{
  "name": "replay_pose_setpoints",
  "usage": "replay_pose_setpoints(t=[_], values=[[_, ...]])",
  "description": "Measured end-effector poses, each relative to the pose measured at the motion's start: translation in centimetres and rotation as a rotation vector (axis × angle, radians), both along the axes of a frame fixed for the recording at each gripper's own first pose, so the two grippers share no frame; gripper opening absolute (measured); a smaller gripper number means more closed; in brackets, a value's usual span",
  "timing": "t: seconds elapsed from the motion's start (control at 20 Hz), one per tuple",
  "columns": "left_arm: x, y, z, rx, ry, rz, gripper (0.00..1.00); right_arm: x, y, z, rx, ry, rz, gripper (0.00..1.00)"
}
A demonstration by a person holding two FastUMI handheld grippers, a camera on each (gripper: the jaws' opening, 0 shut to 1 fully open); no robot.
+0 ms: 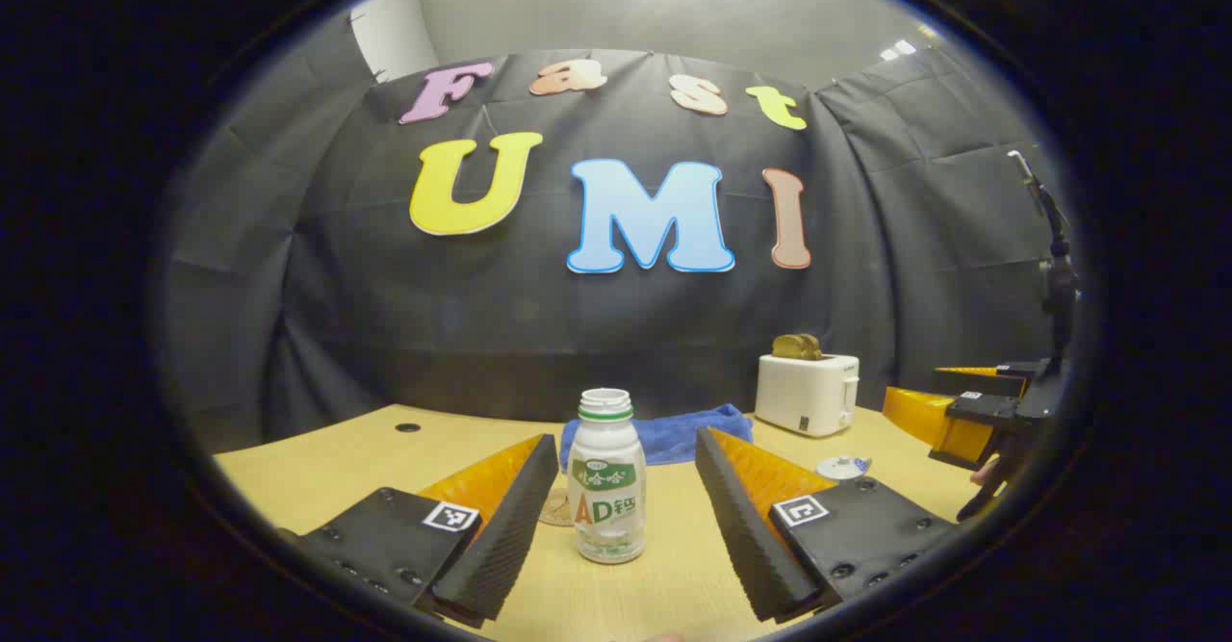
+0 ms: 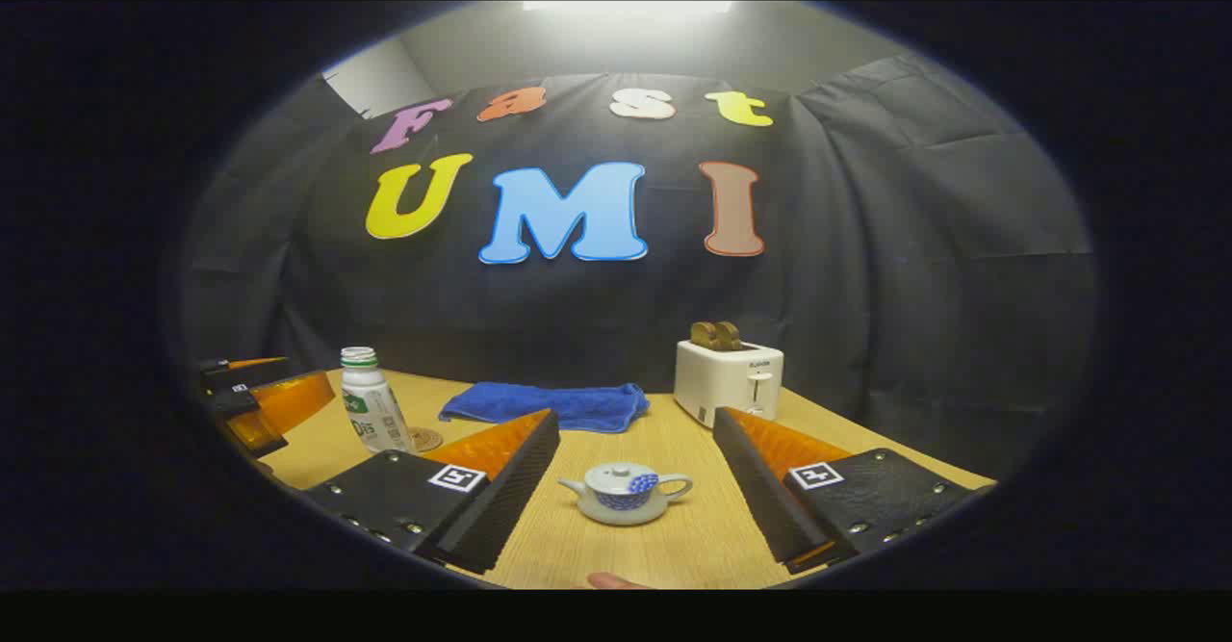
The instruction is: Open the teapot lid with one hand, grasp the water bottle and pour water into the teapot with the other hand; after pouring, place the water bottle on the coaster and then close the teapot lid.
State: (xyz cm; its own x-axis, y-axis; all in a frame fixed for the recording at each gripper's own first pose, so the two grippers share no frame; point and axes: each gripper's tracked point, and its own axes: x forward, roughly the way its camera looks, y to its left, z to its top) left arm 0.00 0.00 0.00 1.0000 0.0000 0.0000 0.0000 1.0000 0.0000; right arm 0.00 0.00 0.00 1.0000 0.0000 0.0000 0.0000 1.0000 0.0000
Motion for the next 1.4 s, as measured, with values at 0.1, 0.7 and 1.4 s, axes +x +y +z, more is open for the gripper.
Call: replay_pose_setpoints(t=[0.1, 0.7, 1.4], values=[[0.4, 0.6, -0.1, -0.001, -0.003, 0.013, 1.0, 0.6, -0.2, -0.5, 0.025, 0.018, 0.012, 0.99], [1.7, 3.0, -1.6, -0.017, 0.043, 0.024, 1.0, 2.2, -0.2, -3.3, -0.003, 0.072, 0.01, 0.99], [2.3, 2.9, -1.5, 0.032, 0.042, 0.019, 1.0, 6.5, 0.9, -7.6, -0.031, 0.185, 0.006, 0.89]])
